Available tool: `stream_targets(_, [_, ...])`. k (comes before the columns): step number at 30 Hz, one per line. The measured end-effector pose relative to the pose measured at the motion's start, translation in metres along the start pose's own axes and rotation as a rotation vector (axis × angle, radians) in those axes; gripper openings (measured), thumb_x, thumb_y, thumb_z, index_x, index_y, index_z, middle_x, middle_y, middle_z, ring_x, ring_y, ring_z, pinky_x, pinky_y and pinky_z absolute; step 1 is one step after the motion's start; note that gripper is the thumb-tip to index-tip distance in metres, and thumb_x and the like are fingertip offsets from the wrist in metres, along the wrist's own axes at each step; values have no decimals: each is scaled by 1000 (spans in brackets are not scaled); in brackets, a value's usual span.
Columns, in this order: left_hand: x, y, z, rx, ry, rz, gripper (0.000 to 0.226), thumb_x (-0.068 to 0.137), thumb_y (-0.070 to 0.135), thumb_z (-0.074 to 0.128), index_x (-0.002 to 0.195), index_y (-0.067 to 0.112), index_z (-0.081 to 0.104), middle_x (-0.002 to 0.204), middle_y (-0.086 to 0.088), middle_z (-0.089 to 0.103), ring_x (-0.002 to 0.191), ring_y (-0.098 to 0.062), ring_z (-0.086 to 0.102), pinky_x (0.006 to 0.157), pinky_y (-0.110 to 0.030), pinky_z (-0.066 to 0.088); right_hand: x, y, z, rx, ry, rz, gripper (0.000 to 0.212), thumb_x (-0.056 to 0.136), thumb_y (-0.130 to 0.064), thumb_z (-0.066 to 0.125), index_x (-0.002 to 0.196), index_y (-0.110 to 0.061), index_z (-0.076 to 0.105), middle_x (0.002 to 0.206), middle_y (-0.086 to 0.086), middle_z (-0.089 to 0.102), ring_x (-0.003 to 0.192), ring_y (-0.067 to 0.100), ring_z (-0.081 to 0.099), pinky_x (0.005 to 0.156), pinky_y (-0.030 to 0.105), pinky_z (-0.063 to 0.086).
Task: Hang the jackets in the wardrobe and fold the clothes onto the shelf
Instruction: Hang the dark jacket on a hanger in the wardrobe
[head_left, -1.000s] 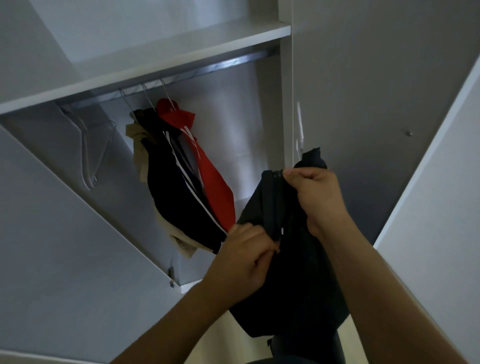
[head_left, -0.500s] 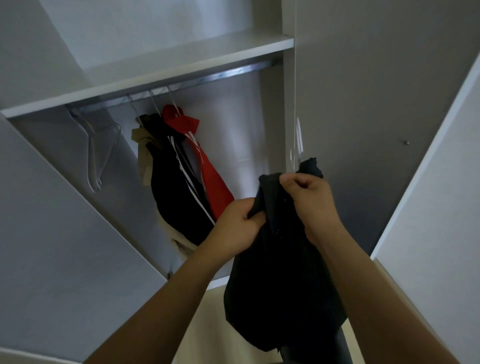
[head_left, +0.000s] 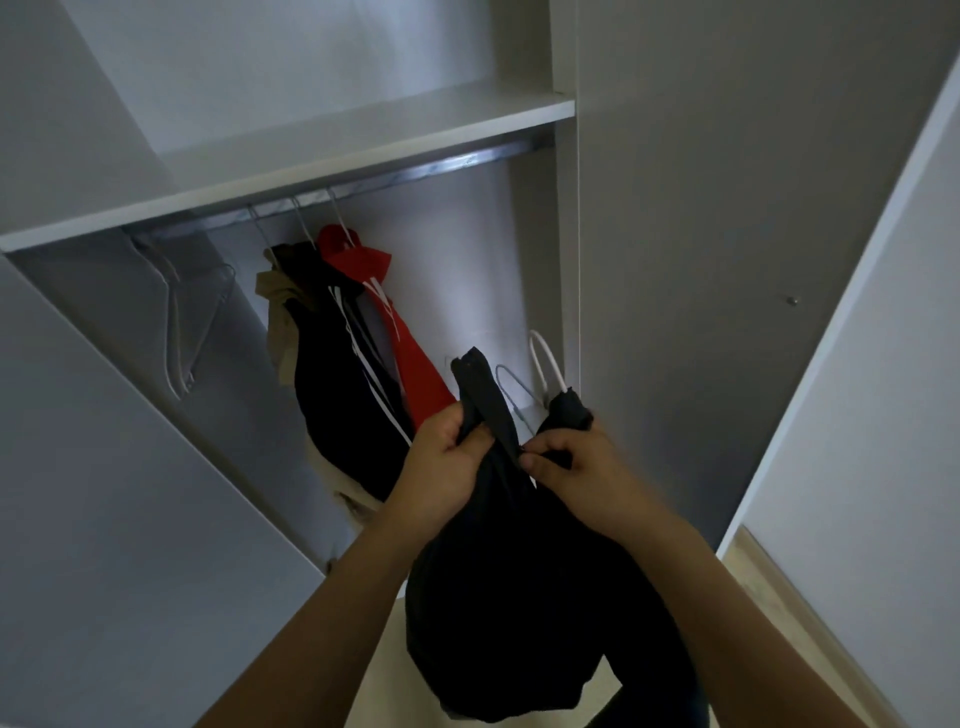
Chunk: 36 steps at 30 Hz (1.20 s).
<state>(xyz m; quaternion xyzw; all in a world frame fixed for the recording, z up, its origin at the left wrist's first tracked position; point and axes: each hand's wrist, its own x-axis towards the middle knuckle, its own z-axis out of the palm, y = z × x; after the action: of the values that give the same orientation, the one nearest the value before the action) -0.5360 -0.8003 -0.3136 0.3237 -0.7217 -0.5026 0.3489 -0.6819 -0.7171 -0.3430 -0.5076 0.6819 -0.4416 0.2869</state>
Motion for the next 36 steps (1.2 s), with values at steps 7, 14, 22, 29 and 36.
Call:
stream_targets(7, [-3, 0, -2, -8, 23, 3, 24, 93, 17, 56, 79, 32, 69, 77, 5, 71, 72, -9, 68, 63, -19, 51, -3, 3, 9, -275, -3, -166, 6, 86, -32, 66, 87, -27, 67, 110, -10, 31, 78, 2, 52, 72, 7, 37])
stream_targets(14, [-4, -6, -10, 44, 112, -7, 23, 96, 14, 56, 84, 28, 69, 83, 4, 71, 79, -15, 69, 70, -27, 57, 6, 8, 0, -171, 23, -96, 17, 90, -34, 63, 74, -28, 62, 102, -23, 31, 79, -2, 51, 70, 3, 35])
stream_targets(22, [-1, 0, -8, 77, 170, -57, 25, 98, 16, 54, 83, 32, 65, 81, 8, 70, 72, -5, 67, 64, -16, 53, 16, 3, -5, 479, -127, 197, 35, 95, -16, 51, 61, -23, 57, 98, 9, 47, 79, 20, 53, 74, 31, 41])
stream_targets(29, [2, 18, -5, 65, 337, -14, 17, 98, 22, 54, 92, 33, 65, 87, 10, 68, 83, -8, 66, 77, -28, 53, 34, 11, -3, 227, 91, 167, 26, 97, -17, 55, 72, -15, 63, 126, 12, 37, 84, 16, 53, 84, 26, 41])
stream_targets(36, [-18, 31, -42, 3, 586, -15, 14, 98, 36, 53, 89, 42, 60, 85, 25, 65, 80, 11, 60, 75, -18, 45, 57, 30, -37, 154, 264, 280, 14, 96, -17, 58, 88, -10, 68, 137, 9, 26, 95, 24, 51, 101, 30, 39])
